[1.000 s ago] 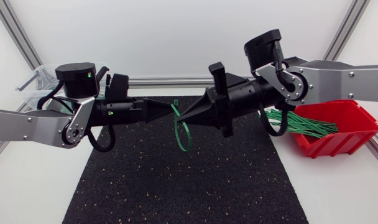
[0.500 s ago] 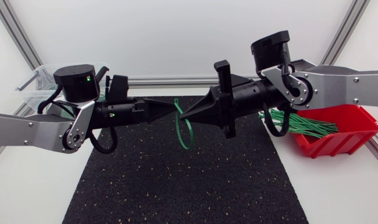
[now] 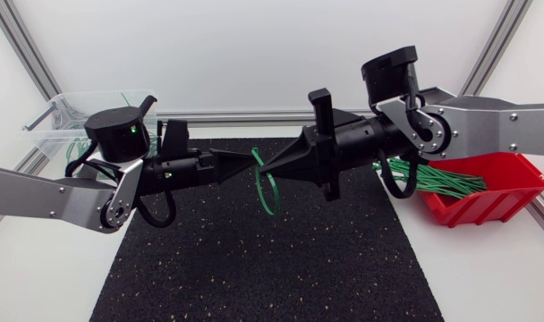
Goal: Take a green cable tie from the red box, thread the tail through the head to close it, then place it in the transparent bin on the left.
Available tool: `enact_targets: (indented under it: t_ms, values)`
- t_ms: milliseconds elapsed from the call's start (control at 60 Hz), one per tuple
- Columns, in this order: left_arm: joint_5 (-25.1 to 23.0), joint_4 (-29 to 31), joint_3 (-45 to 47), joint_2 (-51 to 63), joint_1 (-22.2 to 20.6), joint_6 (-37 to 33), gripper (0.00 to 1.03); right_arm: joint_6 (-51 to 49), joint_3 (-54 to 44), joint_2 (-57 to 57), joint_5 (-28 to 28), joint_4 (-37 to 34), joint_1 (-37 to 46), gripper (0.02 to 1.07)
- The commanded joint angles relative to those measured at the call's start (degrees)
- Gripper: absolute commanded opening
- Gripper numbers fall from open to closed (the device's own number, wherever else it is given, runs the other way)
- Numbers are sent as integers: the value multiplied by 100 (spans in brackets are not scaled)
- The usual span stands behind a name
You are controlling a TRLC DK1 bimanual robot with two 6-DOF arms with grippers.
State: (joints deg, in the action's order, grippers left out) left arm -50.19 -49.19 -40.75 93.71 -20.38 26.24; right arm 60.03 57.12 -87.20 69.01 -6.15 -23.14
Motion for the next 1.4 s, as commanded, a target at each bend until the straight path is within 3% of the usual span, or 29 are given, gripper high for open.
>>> enact_targets:
  t_ms: [0, 317, 567, 917, 1000, 1383]
  values:
    - [45, -179, 173, 95, 25, 189, 3, 141, -87, 45, 24, -88, -7, 7]
    - [388, -355, 507, -670, -159, 426, 3, 176, 238, 704, 16, -826, -95, 7]
    - [660, -284, 428, -1443, -326, 865, 3, 176, 792, 1240, -160, -1890, -244, 7]
    - [1012, 542, 23, -2199, -730, 1015, 3, 316, 1257, 1636, -600, -2215, -314, 7]
    - [1135, 727, -73, -2349, -880, 988, 3, 413, 1398, 1768, -679, -2689, -490, 7]
    - [1469, 1061, -337, -2630, -1170, 936, 3, 1758, 1477, 2330, -1065, -2505, -780, 7]
